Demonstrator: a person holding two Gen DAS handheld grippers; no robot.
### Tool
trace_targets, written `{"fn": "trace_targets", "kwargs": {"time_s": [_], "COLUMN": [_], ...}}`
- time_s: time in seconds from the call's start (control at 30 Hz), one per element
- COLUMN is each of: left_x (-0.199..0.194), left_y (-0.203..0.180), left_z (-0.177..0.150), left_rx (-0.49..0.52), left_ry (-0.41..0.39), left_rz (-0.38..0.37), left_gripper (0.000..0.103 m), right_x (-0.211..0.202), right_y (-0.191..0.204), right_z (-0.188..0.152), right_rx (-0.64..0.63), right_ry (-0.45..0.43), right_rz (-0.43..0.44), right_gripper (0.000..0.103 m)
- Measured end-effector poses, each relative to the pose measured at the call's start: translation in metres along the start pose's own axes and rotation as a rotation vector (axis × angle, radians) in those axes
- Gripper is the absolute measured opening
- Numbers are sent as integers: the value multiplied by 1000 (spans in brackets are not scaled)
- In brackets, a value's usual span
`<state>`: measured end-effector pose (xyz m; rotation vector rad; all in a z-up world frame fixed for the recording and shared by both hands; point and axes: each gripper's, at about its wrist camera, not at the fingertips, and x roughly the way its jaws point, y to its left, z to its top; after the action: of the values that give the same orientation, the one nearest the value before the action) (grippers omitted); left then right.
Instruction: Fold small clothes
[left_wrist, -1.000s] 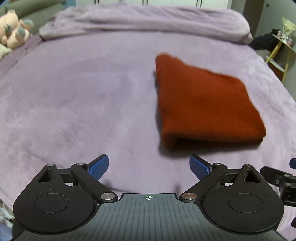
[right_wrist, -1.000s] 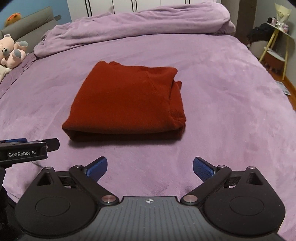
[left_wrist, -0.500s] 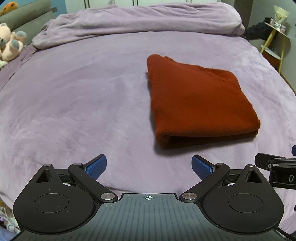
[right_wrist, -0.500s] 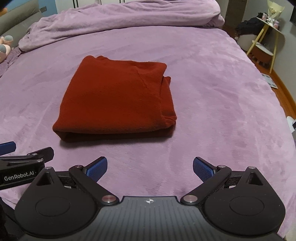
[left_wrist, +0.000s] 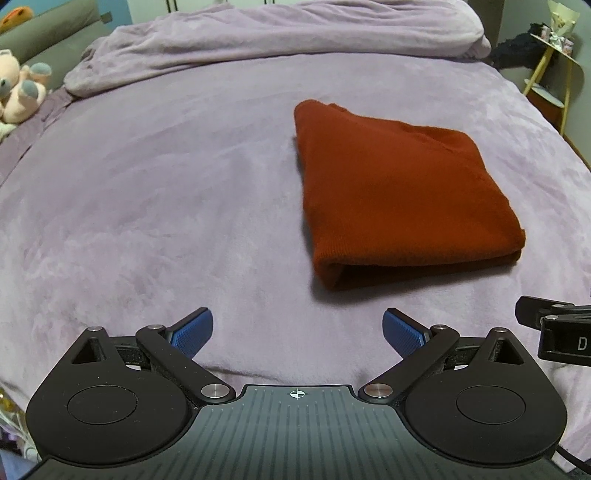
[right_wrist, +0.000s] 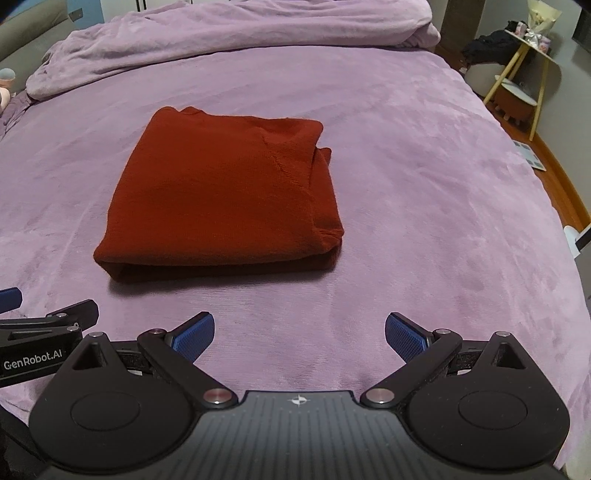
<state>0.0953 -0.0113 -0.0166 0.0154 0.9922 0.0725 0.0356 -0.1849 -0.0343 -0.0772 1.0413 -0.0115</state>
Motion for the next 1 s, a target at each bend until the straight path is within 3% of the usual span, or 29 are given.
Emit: {"fn": "trace_targets", "kwargs": {"time_s": [1.0], "left_x": [0], "left_y": [-9], "left_z": [-2], "left_rx": [6], "left_ry": [16], "left_rz": [-3], "left_gripper": [101], "right_x": [1], "right_y": [1], "right_z": [-1], "right_rx": [-4], "right_ry": [-1], "right_rz": [2], "right_gripper": [99]}}
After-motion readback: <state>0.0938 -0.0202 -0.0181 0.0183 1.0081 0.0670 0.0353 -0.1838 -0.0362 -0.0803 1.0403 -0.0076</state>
